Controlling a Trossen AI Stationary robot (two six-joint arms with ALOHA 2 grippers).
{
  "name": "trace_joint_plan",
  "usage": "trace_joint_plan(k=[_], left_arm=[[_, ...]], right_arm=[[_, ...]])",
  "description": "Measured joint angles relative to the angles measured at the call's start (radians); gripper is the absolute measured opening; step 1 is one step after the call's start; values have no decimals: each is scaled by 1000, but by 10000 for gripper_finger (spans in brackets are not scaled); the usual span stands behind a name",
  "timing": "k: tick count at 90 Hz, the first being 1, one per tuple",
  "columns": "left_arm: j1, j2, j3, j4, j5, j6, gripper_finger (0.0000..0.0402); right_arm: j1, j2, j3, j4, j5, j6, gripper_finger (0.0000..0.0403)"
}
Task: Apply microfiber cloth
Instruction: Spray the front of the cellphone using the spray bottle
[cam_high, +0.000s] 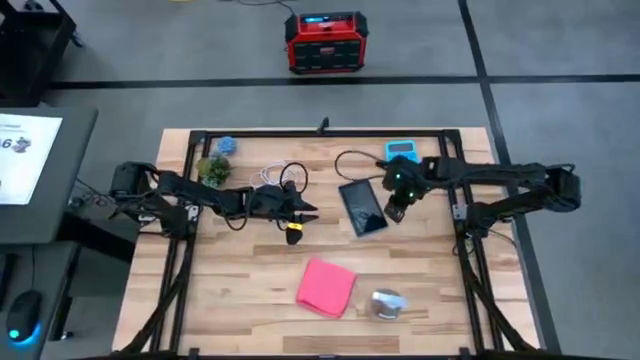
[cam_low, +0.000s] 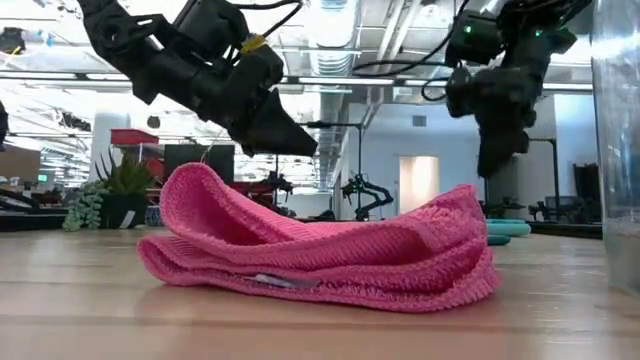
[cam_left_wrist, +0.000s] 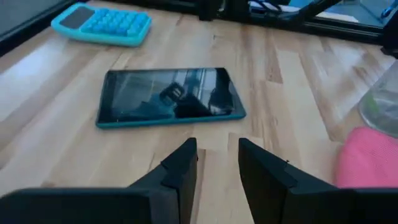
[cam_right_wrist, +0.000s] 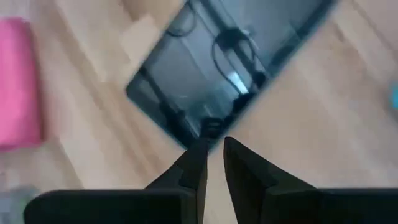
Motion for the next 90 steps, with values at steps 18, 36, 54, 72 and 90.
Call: trace_joint_plan(k=[18,36,54,72,90], left_arm=[[12,39,3,25,32,34,95],[33,213,18,160,118,68,81],[56,427,148,201,167,17,50],[56,603,329,184,190,15,8],[65,679,424,143,202,21,3]], right_arm=[[-153,1,-146,227,-138,96,65],[-252,44,-248,432,-269,177,103],[-240,159,-278,519,-338,221,147],[-195,284,-273,646,-370,247,180],[-160,347,-277,823,-403,277,180]])
